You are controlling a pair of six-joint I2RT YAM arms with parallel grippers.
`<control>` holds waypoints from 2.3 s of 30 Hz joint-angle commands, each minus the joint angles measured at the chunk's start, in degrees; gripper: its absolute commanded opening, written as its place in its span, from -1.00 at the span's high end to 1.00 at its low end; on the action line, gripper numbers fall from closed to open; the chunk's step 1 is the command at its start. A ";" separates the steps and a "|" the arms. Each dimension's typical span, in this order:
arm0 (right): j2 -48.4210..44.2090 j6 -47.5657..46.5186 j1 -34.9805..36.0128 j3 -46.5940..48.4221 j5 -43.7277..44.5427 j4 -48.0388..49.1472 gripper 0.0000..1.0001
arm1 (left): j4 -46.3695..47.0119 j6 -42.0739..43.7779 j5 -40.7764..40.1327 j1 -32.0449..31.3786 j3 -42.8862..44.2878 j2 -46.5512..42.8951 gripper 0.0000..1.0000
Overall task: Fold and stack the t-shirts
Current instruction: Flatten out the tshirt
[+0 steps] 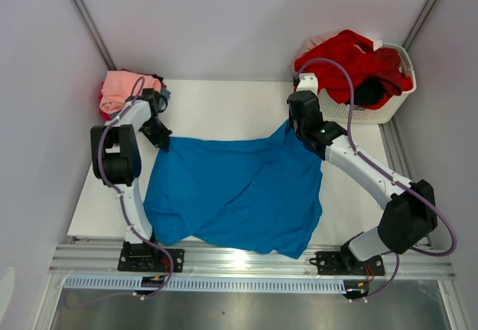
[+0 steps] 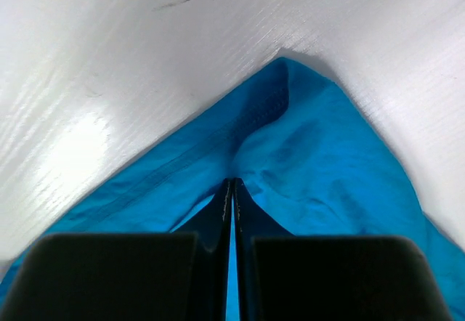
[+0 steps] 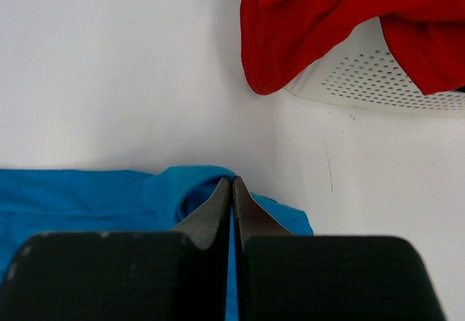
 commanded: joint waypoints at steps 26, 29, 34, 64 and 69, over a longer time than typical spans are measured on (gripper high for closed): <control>-2.99 -0.65 1.50 -3.28 2.15 1.00 1.00 | -4.53 1.18 -15.87 3.36 14.40 -4.19 0.99; -3.08 -2.04 1.41 -3.80 4.08 1.97 1.00 | -7.16 0.04 -18.50 4.68 15.19 -3.14 0.99; -2.64 -2.41 -1.39 -3.28 8.65 1.01 1.00 | -7.61 -1.19 -19.74 8.46 13.52 -3.40 0.99; -6.24 3.75 -11.95 1.82 3.64 -4.71 1.00 | 7.33 6.10 -1.45 -4.26 -1.51 -16.50 0.99; -5.80 3.92 -9.93 1.91 4.35 -5.32 1.00 | 3.47 2.95 -2.53 -10.78 -3.62 -13.95 0.92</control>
